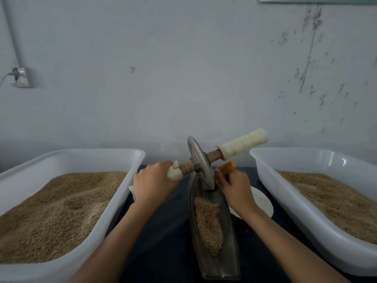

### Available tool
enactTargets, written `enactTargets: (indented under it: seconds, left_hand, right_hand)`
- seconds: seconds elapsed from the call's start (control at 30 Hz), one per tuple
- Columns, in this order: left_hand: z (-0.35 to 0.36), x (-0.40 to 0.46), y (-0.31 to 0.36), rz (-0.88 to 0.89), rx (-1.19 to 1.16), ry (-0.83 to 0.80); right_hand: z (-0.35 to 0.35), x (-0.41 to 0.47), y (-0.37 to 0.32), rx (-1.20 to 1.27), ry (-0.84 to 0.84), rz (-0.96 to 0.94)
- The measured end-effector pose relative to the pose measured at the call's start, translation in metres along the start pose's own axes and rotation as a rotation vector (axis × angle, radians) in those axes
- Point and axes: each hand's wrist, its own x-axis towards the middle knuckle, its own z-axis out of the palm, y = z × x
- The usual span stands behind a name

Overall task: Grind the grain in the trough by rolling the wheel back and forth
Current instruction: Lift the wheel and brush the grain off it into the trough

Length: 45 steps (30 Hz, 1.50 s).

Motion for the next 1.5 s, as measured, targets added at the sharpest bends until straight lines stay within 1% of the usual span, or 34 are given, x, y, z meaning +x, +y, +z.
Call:
enactTargets:
  seconds: [0.1,0.17,0.23,0.33,0.4,0.53,0.63,0.73,0.77,0.83,1.0,1.1,1.17,1.27,1.33,1.37,1.43,1.5]
  left_hand:
    - [0.000,0.000,0.000,0.003,0.001,0.009]
    - [-0.001,-0.001,0.000,-0.004,-0.003,0.001]
    - [-0.001,-0.001,0.000,-0.008,-0.010,-0.017]
    - [-0.001,-0.002,0.000,-0.008,-0.020,-0.025]
    - [-0.001,-0.002,0.000,-0.012,-0.017,-0.023]
    - [0.000,-0.002,-0.001,-0.022,-0.022,-0.019]
    - [0.001,-0.003,-0.001,-0.021,-0.024,-0.028]
    - [0.001,-0.003,-0.001,-0.005,-0.014,-0.041]
    - [0.001,-0.003,-0.001,-0.005,-0.010,-0.045]
    - [0.003,-0.004,0.000,-0.004,0.004,-0.041]
    - [0.004,-0.006,0.002,-0.004,0.009,-0.020]
    - [0.003,-0.006,0.002,-0.010,-0.015,-0.030]
    - [0.002,-0.006,0.002,-0.013,-0.030,-0.035]
    - [0.002,-0.006,0.002,-0.020,-0.032,-0.036]
    - [0.002,-0.006,0.002,-0.017,-0.028,-0.037]
    - [0.002,-0.006,0.002,-0.013,-0.023,-0.039]
    - [0.002,-0.006,0.002,-0.011,-0.011,-0.041]
    - [0.003,-0.007,0.003,-0.004,-0.002,-0.046]
  right_hand:
    - [-0.008,-0.006,-0.007,0.038,-0.079,0.019]
    - [-0.015,-0.011,-0.013,0.083,-0.080,0.032]
    - [-0.025,-0.015,-0.019,0.114,0.012,0.034]
    - [-0.044,-0.018,-0.028,0.189,0.217,0.025]
    - [-0.058,-0.019,-0.034,0.232,0.255,0.052]
    - [-0.076,-0.017,-0.042,0.309,0.099,0.246]
    - [-0.079,-0.020,-0.051,0.397,-0.081,0.387]
    - [-0.075,-0.027,-0.057,0.385,-0.258,0.436]
    - [-0.073,-0.028,-0.058,0.358,-0.280,0.433]
    - [-0.068,-0.031,-0.057,0.298,-0.271,0.400]
    - [-0.058,-0.037,-0.057,0.109,-0.190,0.144]
    - [-0.056,-0.040,-0.059,0.068,-0.155,0.062]
    - [-0.059,-0.039,-0.062,0.109,-0.098,0.034]
    - [-0.071,-0.031,-0.065,0.284,-0.025,0.034]
    - [-0.074,-0.028,-0.065,0.335,-0.047,0.046]
    - [-0.072,-0.029,-0.064,0.341,-0.087,0.063]
    - [-0.065,-0.032,-0.063,0.304,-0.177,0.096]
    - [-0.057,-0.035,-0.059,0.219,-0.216,0.091]
